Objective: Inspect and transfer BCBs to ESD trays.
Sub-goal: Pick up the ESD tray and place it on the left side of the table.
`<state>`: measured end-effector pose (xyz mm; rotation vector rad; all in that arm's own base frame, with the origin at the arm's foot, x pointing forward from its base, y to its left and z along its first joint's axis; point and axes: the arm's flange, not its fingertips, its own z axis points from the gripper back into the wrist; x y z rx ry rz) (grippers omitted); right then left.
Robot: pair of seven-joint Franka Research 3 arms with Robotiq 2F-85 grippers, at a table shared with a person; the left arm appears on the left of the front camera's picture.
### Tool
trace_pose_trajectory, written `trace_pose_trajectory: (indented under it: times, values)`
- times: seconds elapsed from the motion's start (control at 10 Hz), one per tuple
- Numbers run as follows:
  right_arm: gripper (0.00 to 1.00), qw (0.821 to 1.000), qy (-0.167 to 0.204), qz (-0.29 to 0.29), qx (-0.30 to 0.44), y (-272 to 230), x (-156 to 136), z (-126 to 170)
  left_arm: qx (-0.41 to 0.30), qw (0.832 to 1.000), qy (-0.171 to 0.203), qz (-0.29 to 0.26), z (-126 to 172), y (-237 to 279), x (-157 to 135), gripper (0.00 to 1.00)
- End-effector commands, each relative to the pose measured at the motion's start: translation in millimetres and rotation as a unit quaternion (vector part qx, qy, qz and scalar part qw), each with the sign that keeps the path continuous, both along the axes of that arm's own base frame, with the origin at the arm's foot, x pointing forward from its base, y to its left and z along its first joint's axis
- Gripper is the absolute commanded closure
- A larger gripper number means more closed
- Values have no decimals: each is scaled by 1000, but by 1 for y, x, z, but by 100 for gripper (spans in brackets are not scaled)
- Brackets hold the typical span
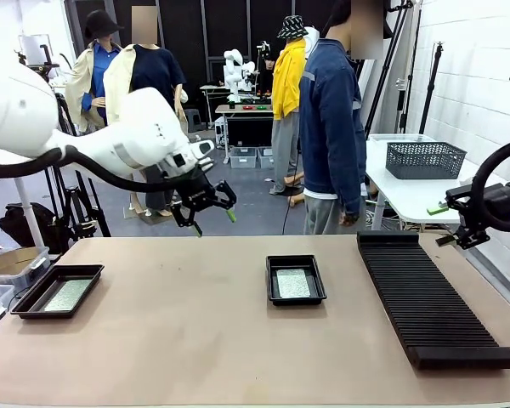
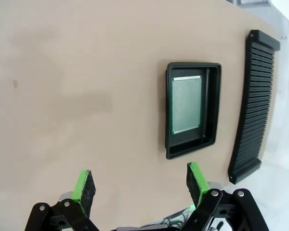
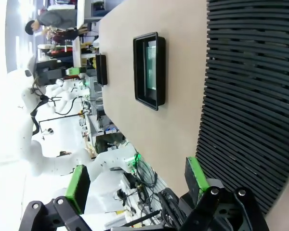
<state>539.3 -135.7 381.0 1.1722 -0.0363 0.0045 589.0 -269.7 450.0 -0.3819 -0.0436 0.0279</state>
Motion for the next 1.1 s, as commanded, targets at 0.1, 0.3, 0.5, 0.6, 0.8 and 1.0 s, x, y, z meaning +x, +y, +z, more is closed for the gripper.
trace_pose_trajectory:
  times: [0.1, 0.3, 0.5, 0.6, 0.8, 1.0]
  values:
    - [0, 998, 29, 26, 41, -9, 16, -1, 31, 999, -14, 13, -11, -33, -6, 0]
    - [0, 996, 70, 9, 46, -8, 22, -6, 35, 998, -48, 18, -21, -48, -26, 0]
    - [0, 999, 23, 27, 29, -4, 7, -8, 37, 996, -69, 39, -32, -65, -25, 0]
    - [0, 999, 23, 27, 29, -4, 7, -8, 42, 996, -60, 47, -42, -74, -22, 0]
    - [0, 999, 23, 27, 29, -4, 7, -8, 57, 996, -42, 47, -65, -91, -20, 0]
    - [0, 999, 23, 27, 29, -4, 7, -8, 62, 997, -22, 34, -79, -104, -18, 0]
